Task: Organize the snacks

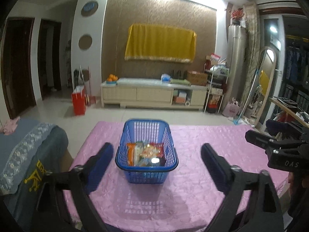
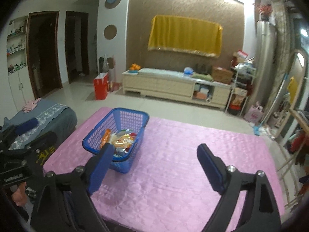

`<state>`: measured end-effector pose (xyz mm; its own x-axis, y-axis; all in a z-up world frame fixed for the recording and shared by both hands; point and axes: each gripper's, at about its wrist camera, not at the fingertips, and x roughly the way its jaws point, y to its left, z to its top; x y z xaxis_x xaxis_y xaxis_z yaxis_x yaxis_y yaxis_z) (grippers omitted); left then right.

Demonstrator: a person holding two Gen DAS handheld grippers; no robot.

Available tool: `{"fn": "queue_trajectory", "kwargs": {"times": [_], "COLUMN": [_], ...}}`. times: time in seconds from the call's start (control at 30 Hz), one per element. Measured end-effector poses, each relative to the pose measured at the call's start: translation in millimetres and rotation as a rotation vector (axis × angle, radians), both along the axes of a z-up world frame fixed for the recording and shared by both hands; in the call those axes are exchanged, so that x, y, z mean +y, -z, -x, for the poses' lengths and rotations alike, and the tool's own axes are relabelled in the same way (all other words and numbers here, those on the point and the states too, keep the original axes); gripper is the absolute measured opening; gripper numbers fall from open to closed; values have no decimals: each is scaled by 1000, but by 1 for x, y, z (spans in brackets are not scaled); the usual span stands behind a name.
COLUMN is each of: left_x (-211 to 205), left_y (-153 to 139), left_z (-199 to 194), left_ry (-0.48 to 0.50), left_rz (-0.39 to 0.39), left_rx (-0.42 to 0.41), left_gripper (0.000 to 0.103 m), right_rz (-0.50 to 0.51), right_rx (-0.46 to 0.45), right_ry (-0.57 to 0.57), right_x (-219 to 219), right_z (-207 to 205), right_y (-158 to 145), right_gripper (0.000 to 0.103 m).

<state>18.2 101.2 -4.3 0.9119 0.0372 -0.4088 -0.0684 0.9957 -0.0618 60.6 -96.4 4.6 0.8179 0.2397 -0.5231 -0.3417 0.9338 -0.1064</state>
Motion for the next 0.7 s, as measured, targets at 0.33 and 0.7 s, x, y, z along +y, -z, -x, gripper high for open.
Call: {"fn": "queue_trajectory", "kwargs": {"times": [0.33,0.7], "left_x": [-22,-34], "left_y": [-7,-7], "left_z": [29,35], "left_ry": [39,62], "left_rz": [-36,-53], "left_rx": [-42,-24], "left_gripper": [103,103], "right_rz": [-50,-63], "right_rx": [-80,-69], "right_ry": [0,7], "right_x": [-15,-27], "right_z": [40,56], "right_y": [-8,-4], "right_gripper": [103,103]}}
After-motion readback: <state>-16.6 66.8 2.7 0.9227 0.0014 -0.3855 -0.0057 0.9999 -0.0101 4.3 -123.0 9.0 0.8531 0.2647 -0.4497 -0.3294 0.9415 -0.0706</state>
